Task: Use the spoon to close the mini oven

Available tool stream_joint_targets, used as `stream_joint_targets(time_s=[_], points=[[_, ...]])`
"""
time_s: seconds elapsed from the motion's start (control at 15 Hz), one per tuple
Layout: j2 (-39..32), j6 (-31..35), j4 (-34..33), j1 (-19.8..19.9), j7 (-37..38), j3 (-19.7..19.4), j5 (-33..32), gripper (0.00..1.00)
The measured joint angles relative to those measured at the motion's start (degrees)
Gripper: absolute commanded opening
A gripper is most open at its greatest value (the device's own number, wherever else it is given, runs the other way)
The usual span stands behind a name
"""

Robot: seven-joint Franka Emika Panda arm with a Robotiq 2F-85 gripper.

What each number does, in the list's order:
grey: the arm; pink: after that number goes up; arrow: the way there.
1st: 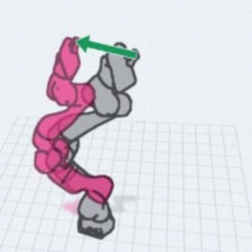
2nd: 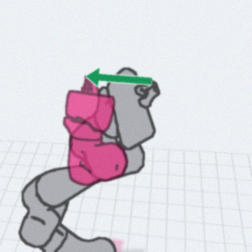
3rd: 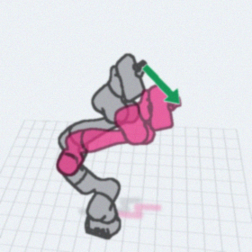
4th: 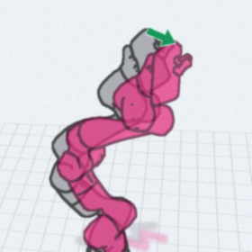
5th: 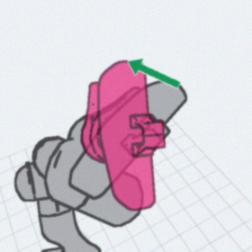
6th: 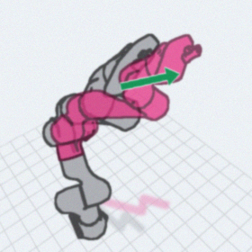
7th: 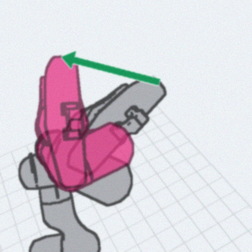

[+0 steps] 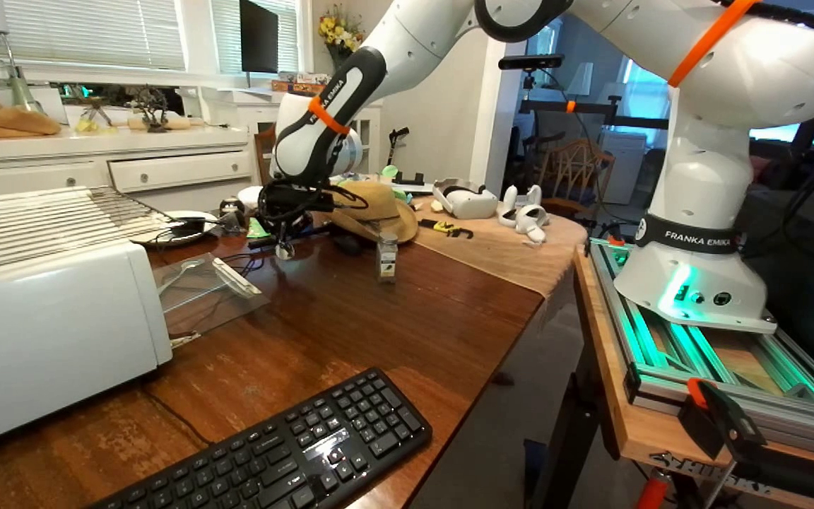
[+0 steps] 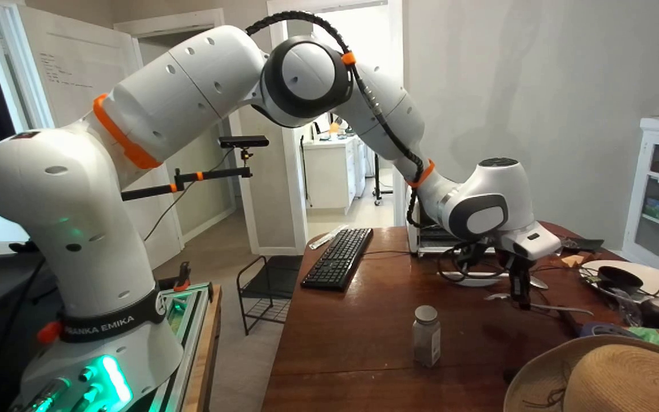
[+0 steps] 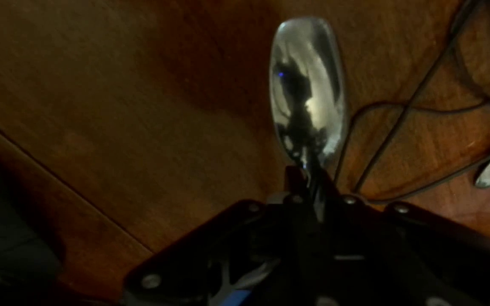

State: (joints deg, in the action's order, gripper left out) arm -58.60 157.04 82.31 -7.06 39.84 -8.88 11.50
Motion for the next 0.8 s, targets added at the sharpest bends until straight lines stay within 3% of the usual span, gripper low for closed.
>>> stream_joint_targets(time_s=[0.4, 0.8], points=[[5.3, -0.6, 5.9, 3.8, -19.1, 0.3, -4.2, 0.02], [9.9, -8.0, 4.8, 10.7, -38.5, 3.9, -8.4, 0.02]])
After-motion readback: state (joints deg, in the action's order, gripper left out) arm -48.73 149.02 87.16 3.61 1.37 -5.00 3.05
